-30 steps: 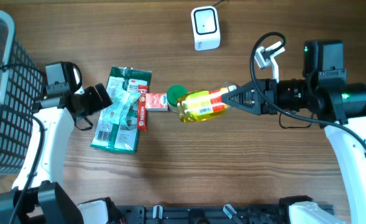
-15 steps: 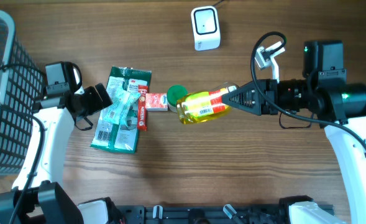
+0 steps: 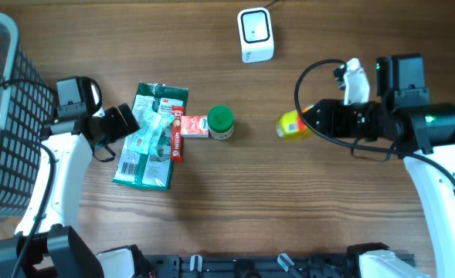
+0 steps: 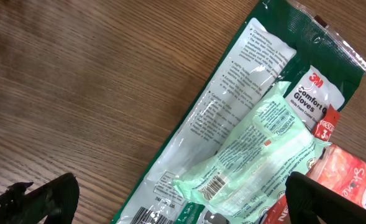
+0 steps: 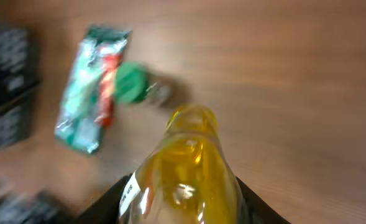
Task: Scan the item barcode
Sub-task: 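Lift the oil bottle with right gripper and hold it to the scanner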
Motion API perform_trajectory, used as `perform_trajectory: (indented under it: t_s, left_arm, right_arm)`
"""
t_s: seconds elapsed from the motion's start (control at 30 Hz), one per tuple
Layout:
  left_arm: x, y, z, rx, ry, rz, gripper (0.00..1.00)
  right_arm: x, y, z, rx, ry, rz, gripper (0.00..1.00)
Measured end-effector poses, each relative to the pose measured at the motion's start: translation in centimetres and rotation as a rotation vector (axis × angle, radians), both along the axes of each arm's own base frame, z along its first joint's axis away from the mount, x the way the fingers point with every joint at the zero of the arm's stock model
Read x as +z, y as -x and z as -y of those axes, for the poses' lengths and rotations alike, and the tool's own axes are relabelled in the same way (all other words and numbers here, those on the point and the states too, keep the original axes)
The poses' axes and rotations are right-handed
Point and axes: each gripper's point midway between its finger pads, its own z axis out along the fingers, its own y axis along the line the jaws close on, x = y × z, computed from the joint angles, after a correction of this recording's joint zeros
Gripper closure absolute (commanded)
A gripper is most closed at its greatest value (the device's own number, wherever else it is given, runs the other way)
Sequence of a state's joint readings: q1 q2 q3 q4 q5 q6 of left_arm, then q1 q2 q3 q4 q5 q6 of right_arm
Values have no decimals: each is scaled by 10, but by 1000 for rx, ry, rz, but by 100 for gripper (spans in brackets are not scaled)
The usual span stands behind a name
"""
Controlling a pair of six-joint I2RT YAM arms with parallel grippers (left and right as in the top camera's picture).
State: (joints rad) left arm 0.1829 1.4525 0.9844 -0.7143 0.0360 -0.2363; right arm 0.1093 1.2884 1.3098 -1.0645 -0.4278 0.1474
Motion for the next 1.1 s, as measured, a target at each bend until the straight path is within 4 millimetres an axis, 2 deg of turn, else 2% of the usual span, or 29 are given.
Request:
perform_trajectory:
  t_s: [0.1,0.2,0.27,0.33,0.4,0.43,0.6,0.63,0.67,0.83,0.93,1.1]
  left_arm:
    - [0,0,0,0,0,0,0]
    - [0,0,0,0,0,-2,0]
    - [0,0,0,0,0,0,0]
    - [0,0,0,0,0,0,0]
    - [0,0,0,0,1,-1,0]
    - [0,0,0,0,0,0,0]
    - [0,0,0,0,0,-1,0]
    - [0,0,0,0,0,0,0]
    - [0,0,0,0,0,-2,0]
    - [0,0,0,0,0,-1,0]
    - [0,0,0,0,0,-1,0]
    - [0,0,0,0,0,0,0]
  right_arm:
    - [6,-13,16,-58,87,25,96]
    - [35,-28,20,-76,118,25,96]
    - [64,-49,19,-75,135,54,96]
    - [83,-73,18,-73,180,89,96]
    - [83,-97,12,-59,237,125,96]
    - [80,-112,8,-53,267,154,96]
    - [32,-172,-28,8,450,226,96]
    - [25,-179,-35,20,482,239,96]
    - [16,-195,-44,24,554,286,96]
    - [-3,-233,-74,56,816,442,96]
    - [-19,-248,-89,85,946,495,96]
    - [-51,-273,-102,99,1116,553,96]
